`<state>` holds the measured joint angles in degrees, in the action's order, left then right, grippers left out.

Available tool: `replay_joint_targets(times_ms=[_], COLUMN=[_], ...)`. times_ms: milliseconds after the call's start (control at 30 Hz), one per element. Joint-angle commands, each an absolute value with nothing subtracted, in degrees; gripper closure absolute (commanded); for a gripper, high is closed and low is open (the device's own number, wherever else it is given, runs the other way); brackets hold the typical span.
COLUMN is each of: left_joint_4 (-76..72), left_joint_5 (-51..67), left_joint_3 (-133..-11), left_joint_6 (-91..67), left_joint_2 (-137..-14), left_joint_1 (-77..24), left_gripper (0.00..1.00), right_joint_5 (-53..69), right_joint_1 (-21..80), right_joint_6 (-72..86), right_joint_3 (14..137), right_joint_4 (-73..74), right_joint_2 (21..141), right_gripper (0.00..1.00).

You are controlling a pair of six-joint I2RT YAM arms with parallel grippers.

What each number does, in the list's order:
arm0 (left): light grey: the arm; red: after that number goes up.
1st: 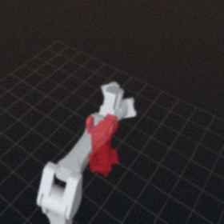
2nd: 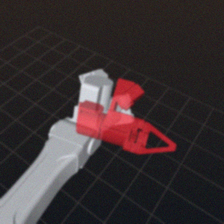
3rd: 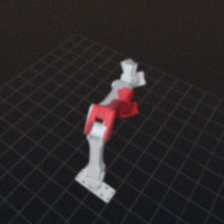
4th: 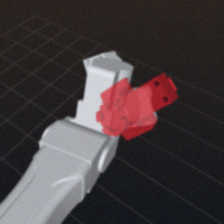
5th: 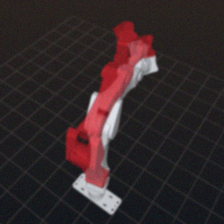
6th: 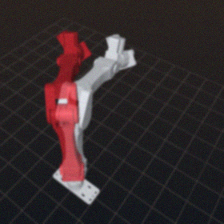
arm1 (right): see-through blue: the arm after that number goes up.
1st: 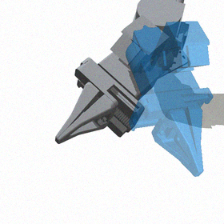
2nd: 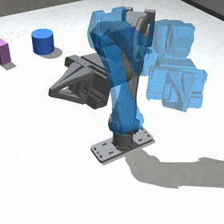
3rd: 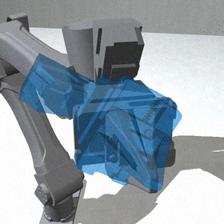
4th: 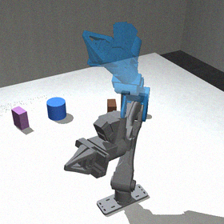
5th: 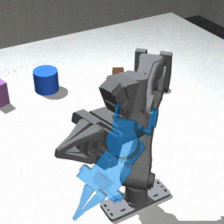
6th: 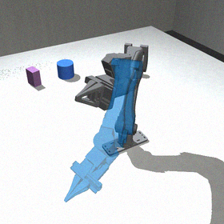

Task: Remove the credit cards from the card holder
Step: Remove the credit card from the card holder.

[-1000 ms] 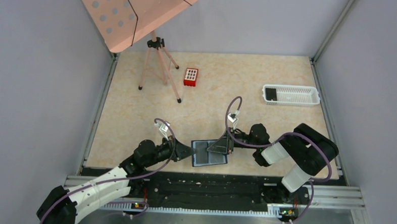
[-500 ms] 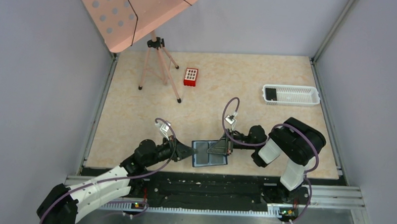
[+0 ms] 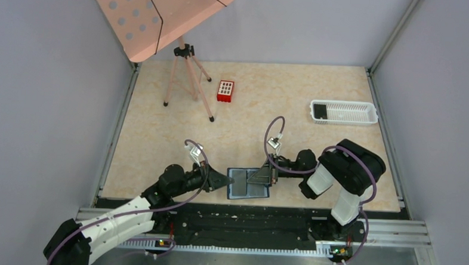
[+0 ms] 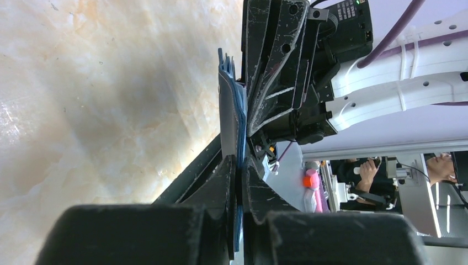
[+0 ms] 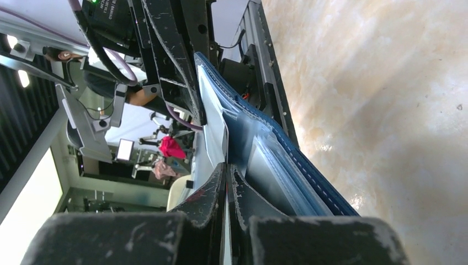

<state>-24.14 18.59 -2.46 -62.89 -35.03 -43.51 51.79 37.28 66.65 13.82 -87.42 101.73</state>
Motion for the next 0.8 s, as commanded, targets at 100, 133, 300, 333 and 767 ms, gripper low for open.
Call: replay_joint_targets(times_ms=[100,133,300,333,767], left_joint_4=[-26.5,-26.9,-31.7,-31.9,-32.8], left_joint_5=[22.8,23.0,24.1,24.2,24.5], left_joint_3=[-6.2,-6.3,-5.6,-5.7,-6.0], left_joint_6=[-61.1,-61.2,-62.9,-63.0,-63.1], left_joint_2=[-36.8,-37.2,-38.5,-38.6,-40.1], left_joint_1=[-42.4,-42.4,-42.4,-42.4,-42.4], left_gripper=[1.0,1.0,1.0,1.0,1.0], right_joint_5=[53.1,53.1,52.5,52.4,51.8], right_joint_1=[35.4,35.4,35.4,35.5,35.9], right_joint_6=[65.4,65.4,66.3,66.4,67.4], right_joint_3=[12.3,12.4,12.8,12.8,14.3], right_joint_4=[-98.7,-98.7,-98.6,-98.6,-98.7], right_joint_2=[99.6,99.6,100.0,99.8,100.7], right_gripper=[1.0,1.0,0.97,0.91,0.83])
